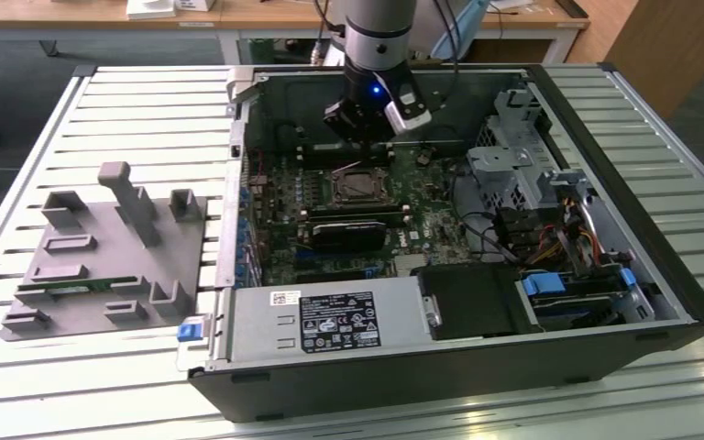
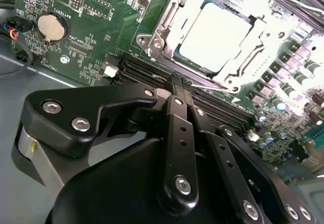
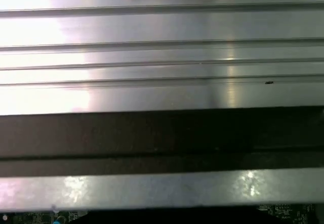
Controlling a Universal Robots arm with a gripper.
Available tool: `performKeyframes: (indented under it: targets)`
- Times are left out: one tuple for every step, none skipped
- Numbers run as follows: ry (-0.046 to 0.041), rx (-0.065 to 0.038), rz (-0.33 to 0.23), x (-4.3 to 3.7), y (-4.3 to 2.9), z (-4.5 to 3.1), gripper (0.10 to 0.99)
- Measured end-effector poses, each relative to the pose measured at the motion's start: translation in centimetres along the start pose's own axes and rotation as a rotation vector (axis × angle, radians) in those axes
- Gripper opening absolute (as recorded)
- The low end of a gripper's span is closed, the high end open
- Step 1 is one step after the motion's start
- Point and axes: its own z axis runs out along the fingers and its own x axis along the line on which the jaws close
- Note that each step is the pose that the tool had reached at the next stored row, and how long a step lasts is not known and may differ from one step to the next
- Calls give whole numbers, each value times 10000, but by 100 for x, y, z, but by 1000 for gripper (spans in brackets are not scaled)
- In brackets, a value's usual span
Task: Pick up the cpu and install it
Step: 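Install the first cpu locking lever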
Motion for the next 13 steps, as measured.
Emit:
performKeyframes:
  targets:
    - [8,9,1,-6,0,6,106]
    - [17,15,1,-13,1,11,106]
    - [28,21,2,-22,3,16,106]
    - [38,25,2,-33,5,23,106]
    - [46,28,3,-42,6,30,106]
    - [55,35,4,-49,8,39,106]
    - [63,46,4,-55,9,48,106]
    - [67,63,4,-57,10,59,106]
    - [71,82,6,-59,10,72,106]
    - [75,103,6,-60,11,86,106]
    - [78,118,5,-60,11,101,106]
    - [81,129,5,-61,11,115,106]
    - [85,141,5,-62,11,129,106]
